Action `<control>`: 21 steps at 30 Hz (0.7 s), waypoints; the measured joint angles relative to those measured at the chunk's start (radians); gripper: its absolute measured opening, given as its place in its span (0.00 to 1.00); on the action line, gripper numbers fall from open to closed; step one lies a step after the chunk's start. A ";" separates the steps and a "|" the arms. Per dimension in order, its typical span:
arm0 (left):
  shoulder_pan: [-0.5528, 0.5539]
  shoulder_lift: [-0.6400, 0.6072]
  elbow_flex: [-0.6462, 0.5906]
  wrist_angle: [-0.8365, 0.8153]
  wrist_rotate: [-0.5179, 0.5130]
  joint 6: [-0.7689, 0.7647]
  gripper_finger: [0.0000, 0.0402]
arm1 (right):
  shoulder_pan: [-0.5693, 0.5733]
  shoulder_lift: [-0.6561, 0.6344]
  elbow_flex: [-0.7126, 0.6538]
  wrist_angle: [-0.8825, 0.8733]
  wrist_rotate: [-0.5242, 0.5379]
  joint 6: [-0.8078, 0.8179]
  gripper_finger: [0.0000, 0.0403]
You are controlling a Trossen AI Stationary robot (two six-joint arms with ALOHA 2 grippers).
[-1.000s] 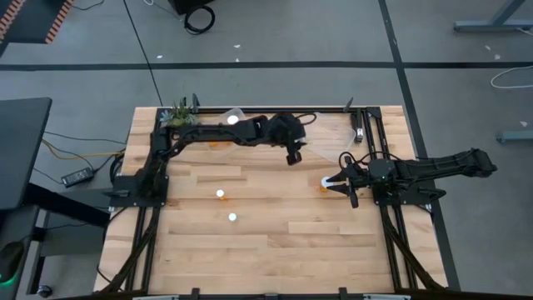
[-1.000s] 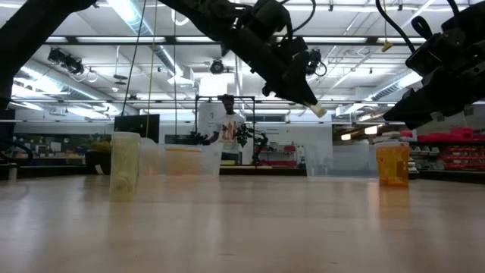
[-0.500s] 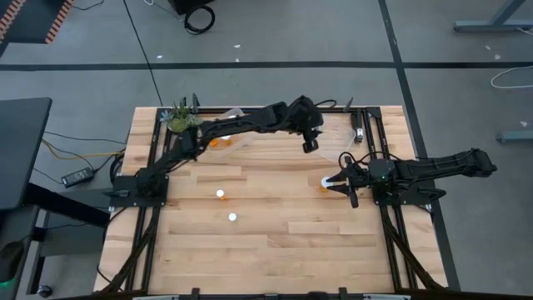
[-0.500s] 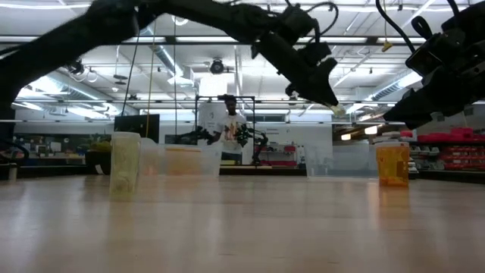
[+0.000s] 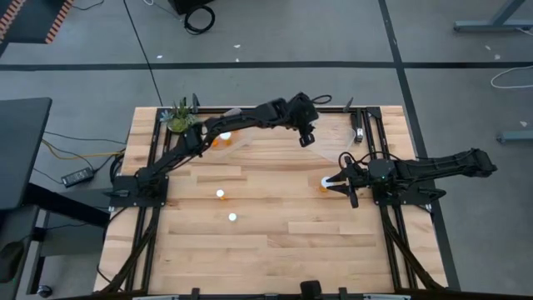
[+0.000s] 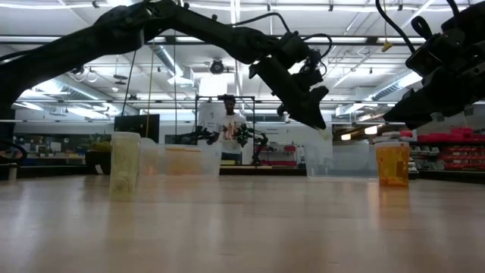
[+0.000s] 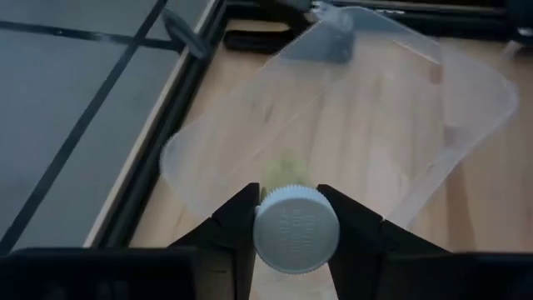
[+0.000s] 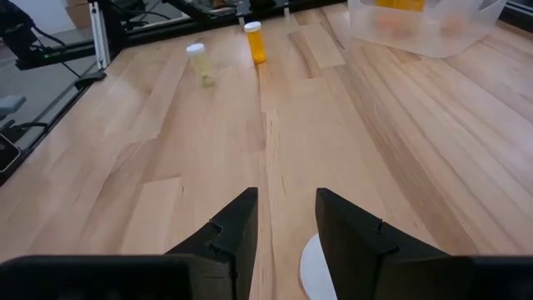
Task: Pick and place medicine bottles into bin by pill shape (circle, oval)
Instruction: Put the yellow tablet bottle into the right transparent bin
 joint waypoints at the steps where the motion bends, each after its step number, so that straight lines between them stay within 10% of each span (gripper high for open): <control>1: -0.005 0.000 0.000 -0.009 0.002 0.010 0.32 | 0.000 0.000 0.000 0.000 0.000 0.000 0.32; 21: -0.074 -0.076 0.027 -0.469 0.121 0.277 0.31 | 0.000 0.000 0.000 0.000 0.000 0.000 0.32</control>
